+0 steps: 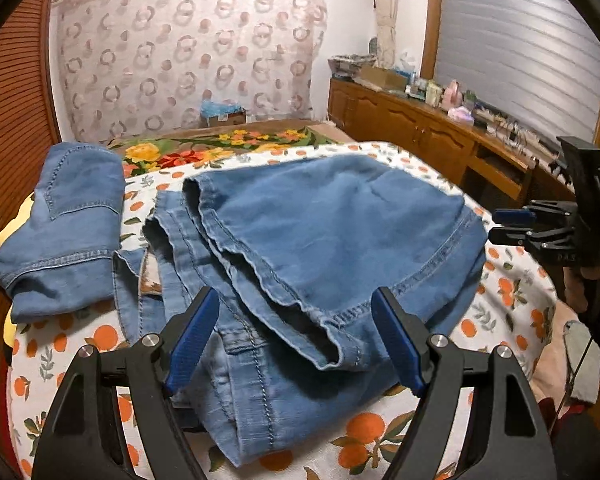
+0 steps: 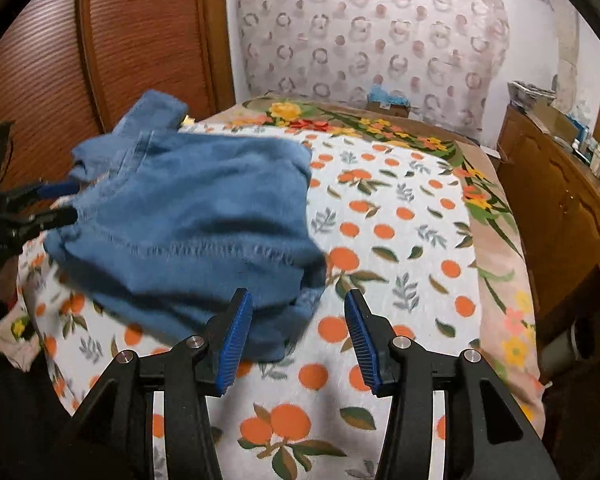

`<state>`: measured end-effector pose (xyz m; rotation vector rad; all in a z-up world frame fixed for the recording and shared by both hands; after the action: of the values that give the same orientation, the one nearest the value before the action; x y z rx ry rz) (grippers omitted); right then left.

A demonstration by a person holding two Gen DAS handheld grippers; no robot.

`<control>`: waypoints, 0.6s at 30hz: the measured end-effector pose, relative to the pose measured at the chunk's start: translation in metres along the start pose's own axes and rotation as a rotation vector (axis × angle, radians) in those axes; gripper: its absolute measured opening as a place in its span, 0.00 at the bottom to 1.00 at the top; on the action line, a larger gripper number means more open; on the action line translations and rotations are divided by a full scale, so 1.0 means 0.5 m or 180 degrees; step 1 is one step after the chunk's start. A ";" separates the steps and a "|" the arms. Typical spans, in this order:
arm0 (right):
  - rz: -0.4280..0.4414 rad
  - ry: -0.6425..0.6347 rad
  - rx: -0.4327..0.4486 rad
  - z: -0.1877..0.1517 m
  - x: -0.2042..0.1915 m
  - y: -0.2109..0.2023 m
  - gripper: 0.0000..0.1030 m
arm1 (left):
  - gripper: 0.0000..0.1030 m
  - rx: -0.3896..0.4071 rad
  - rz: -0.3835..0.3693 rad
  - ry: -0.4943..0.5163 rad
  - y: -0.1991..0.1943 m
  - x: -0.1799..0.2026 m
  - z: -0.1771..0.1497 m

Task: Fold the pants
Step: 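Grip the jeans hem with the right tool and straighten the folded stack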

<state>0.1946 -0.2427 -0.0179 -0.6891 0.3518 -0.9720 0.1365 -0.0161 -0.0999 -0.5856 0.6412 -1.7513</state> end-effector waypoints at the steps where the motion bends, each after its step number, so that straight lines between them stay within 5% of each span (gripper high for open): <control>1: -0.0012 -0.0020 -0.0019 -0.002 -0.002 0.006 0.38 | 0.77 -0.0036 0.0038 0.0014 0.006 -0.001 -0.003; 8: -0.0116 -0.0197 -0.0023 0.004 -0.015 0.036 0.31 | 0.77 -0.0187 0.0116 -0.0031 0.035 -0.022 -0.020; 13: 0.0016 -0.0221 0.0087 0.005 -0.028 0.025 0.08 | 0.77 -0.0199 0.0117 -0.0032 0.038 -0.021 -0.027; 18: 0.0163 -0.0105 0.0277 0.008 -0.029 -0.028 0.05 | 0.77 -0.0235 0.0120 -0.0042 0.045 -0.025 -0.027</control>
<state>0.1804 -0.2338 -0.0059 -0.6134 0.2952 -0.9209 0.1464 -0.0075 -0.1258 -0.6314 0.7058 -1.6929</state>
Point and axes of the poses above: each gripper's, at about its wrist camera, not at the fingertips, and y roughly the way its jaws point, x to its right, z to its top, the point moved 6 cm from there along y, roughly the way its jaws point, and after that the axes turned 3 degrees about -x, right-handed, at the moved point
